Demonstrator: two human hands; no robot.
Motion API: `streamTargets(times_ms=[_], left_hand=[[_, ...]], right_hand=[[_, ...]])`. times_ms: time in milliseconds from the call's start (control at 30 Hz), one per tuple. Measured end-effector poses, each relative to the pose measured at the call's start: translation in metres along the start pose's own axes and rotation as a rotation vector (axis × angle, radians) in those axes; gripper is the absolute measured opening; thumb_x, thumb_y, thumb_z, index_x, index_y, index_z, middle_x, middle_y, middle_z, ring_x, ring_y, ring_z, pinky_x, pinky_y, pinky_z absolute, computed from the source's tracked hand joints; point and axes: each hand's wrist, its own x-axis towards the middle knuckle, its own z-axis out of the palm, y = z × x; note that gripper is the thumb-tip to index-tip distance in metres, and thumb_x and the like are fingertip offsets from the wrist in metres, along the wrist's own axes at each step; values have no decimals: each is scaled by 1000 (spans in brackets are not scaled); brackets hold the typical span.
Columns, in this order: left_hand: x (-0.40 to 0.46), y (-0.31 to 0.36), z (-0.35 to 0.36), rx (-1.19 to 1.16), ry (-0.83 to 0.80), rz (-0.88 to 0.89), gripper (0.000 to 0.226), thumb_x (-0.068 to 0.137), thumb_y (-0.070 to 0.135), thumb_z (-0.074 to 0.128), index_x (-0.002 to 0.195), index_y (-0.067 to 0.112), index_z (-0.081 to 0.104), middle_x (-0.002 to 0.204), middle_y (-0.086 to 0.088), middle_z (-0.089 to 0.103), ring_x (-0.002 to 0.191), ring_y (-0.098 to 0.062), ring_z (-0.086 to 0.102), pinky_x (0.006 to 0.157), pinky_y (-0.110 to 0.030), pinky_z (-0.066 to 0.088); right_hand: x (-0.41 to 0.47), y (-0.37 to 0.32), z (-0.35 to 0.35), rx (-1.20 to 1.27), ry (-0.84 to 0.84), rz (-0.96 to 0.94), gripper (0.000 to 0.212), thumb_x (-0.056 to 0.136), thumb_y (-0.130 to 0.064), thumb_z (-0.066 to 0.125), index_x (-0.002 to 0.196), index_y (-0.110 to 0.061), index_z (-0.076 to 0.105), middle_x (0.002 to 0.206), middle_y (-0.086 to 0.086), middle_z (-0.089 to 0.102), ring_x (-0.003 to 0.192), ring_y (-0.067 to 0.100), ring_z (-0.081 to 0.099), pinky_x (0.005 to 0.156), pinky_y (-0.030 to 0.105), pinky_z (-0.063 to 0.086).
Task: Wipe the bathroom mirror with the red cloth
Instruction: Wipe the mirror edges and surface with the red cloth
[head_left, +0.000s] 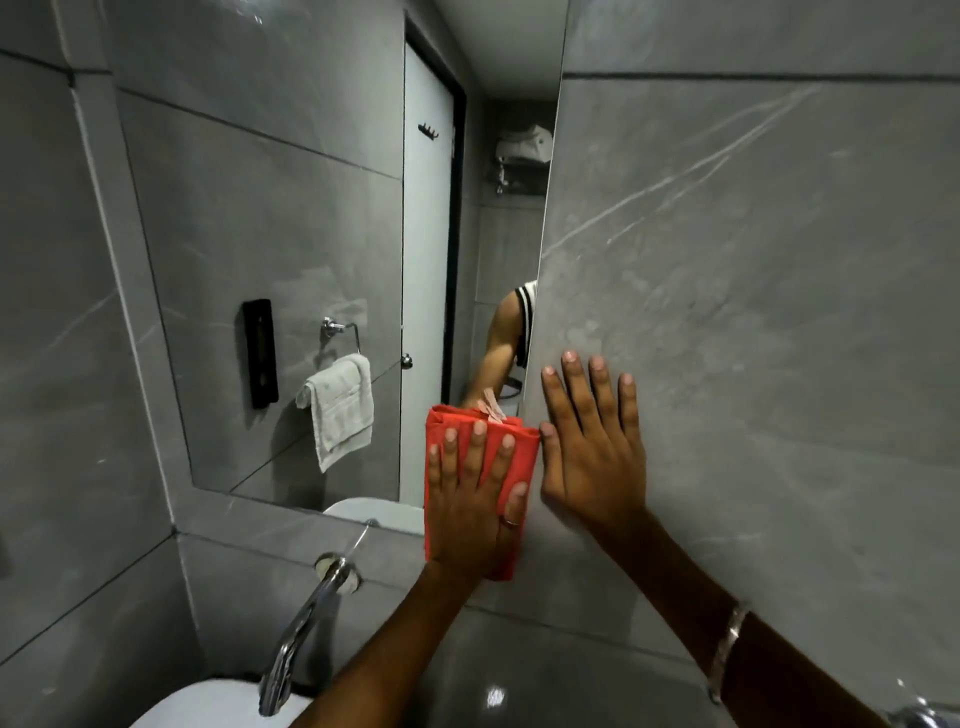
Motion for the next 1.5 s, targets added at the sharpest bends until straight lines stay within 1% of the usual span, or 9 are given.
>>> streamTargets(times_ms=[100, 267, 433, 600, 733, 900, 1100, 1233, 1500], left_hand=[[66, 8, -23, -12, 16, 23, 67, 106, 53, 23, 164, 26, 1, 173, 1, -12, 161, -27, -8, 130, -49, -1], [196, 21, -70, -19, 93, 39, 69, 107, 56, 19, 164, 19, 15, 174, -6, -1, 161, -29, -5, 130, -51, -5], [319, 24, -115, -15, 172, 71, 71, 106, 53, 26, 165, 22, 1, 174, -2, -9, 161, -24, -13, 130, -49, -10], [394, 10, -147, -16, 214, 46, 71, 104, 58, 17, 164, 29, -9, 172, 3, -18, 158, -19, -22, 130, -49, -7], [410, -4, -149, 19, 223, 85, 73, 102, 65, 13, 161, 34, -15, 172, 5, -21, 158, -18, -24, 131, -49, -7], [415, -25, -151, -22, 246, 105, 74, 98, 72, 5, 162, 38, -10, 172, 11, -16, 157, -11, -23, 130, -43, -9], [414, -65, -156, -29, 298, 81, 67, 100, 69, 9, 158, 43, -10, 172, 12, -13, 157, -8, -21, 129, -38, -10], [413, -99, -163, -31, 321, 25, 69, 97, 72, 7, 158, 46, -15, 169, 16, -17, 156, -8, -23, 123, -32, -17], [410, -167, -178, 14, 320, -28, 68, 97, 69, 8, 155, 47, -21, 164, 20, -25, 157, -9, -22, 122, -31, -18]], right_hand=[[58, 20, -29, -22, -28, 37, 67, 108, -45, 23, 169, -21, 12, 177, 6, -2, 165, 26, -8, 132, 48, -12], [189, 57, -78, -5, -16, -49, 67, 107, -52, 24, 168, -26, 14, 177, 3, -3, 165, 24, -8, 133, 46, -9], [303, 81, -116, -48, -13, -145, 65, 107, -56, 14, 167, -31, 11, 177, -2, -2, 164, 17, -13, 133, 47, -8], [380, 92, -143, -70, -38, -245, 74, 101, -61, 4, 167, -30, 15, 177, -3, 3, 164, 16, -9, 133, 43, -9], [420, 84, -151, -102, -87, -335, 70, 102, -60, 6, 167, -35, 12, 177, -5, 2, 163, 15, -11, 133, 47, -9], [456, 55, -155, -85, -141, -424, 74, 99, -64, 2, 167, -36, 14, 177, -7, 3, 163, 12, -10, 132, 51, -13], [475, 8, -134, -114, -197, -530, 70, 102, -63, 1, 166, -39, 16, 177, -7, 3, 164, 14, -8, 130, 55, -15], [485, -17, -123, -92, -188, -578, 75, 98, -67, -4, 166, -41, 14, 177, -8, 4, 164, 14, -9, 130, 57, -15], [523, -51, -90, -201, -61, -599, 80, 94, -73, -14, 165, -43, 7, 176, -8, -4, 162, 18, -13, 130, 59, -12]])
